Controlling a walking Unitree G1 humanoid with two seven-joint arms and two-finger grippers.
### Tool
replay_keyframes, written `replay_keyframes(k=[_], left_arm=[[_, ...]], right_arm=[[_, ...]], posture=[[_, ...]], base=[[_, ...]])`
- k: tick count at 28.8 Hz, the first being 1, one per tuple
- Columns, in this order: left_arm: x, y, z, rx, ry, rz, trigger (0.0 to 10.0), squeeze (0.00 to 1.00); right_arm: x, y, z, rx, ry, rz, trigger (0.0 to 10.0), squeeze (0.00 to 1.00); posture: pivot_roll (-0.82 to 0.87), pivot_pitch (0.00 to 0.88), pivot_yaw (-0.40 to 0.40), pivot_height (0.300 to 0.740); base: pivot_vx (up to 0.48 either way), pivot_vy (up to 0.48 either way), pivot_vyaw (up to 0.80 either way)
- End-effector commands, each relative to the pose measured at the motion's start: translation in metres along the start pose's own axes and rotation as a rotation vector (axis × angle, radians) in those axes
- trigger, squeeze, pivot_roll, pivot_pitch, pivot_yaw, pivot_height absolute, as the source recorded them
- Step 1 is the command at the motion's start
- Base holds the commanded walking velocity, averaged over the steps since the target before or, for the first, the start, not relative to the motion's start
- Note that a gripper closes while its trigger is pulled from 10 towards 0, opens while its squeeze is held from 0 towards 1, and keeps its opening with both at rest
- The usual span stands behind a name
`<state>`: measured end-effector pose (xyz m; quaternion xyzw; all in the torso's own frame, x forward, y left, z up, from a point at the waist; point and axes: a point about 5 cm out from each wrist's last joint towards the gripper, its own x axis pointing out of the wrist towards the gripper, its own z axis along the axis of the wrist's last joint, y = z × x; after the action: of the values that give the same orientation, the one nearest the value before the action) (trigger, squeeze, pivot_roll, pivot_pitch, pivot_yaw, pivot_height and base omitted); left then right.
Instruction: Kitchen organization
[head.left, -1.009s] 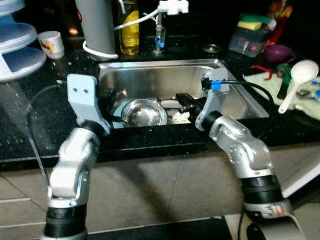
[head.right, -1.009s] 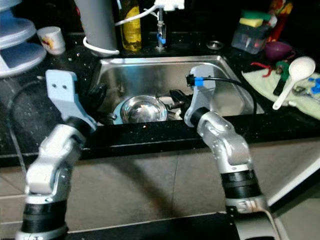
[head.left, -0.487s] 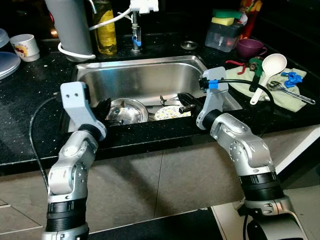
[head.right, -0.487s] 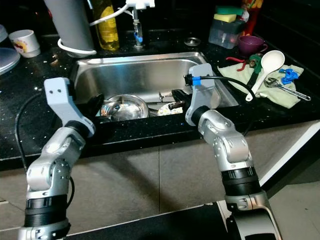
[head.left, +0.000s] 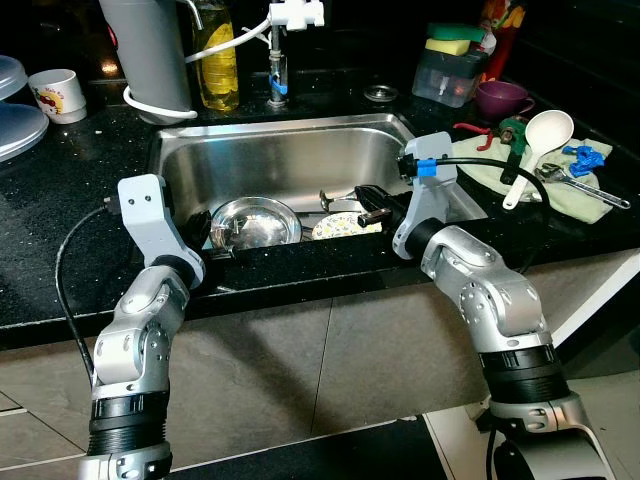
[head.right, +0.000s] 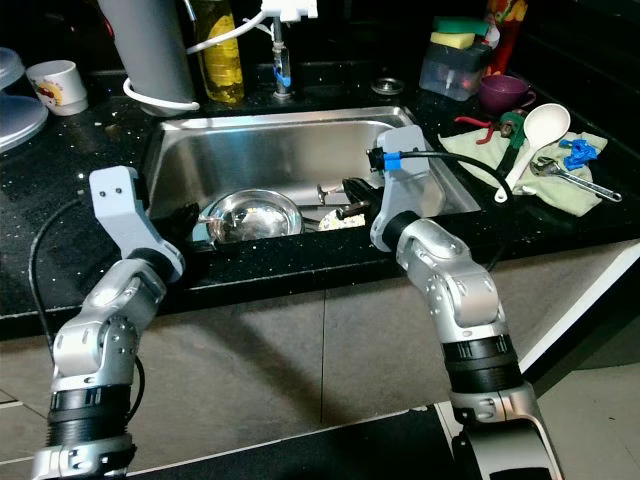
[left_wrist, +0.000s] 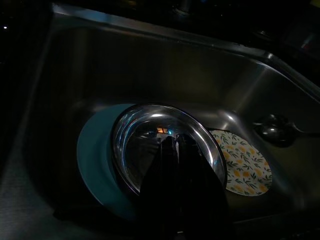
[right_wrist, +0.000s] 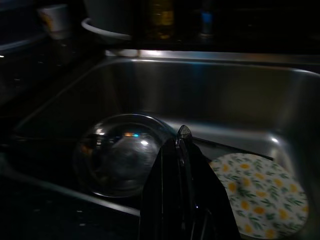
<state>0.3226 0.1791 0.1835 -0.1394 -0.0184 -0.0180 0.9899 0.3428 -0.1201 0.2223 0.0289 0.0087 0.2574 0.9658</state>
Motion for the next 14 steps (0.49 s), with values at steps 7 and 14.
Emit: replay_keyframes(k=[7,14], left_arm=[[-0.002,0.008,0.001,0.026,-0.034,0.04,10.0,1.0],[-0.009,-0.003,0.038,0.35,-0.232,0.067,10.0,0.0]], right_arm=[[0.002,0.017,0.008,0.041,-0.018,0.101,10.0,0.0],[0.015,0.038,0.003,-0.009,0.004,0.178,10.0,0.0]], posture=[[-0.01,0.0,-0.029,0.74],[0.01,0.0,-0.033,0.74]], base=[[0.0,0.0,0.0],[0.0,0.0,0.0]])
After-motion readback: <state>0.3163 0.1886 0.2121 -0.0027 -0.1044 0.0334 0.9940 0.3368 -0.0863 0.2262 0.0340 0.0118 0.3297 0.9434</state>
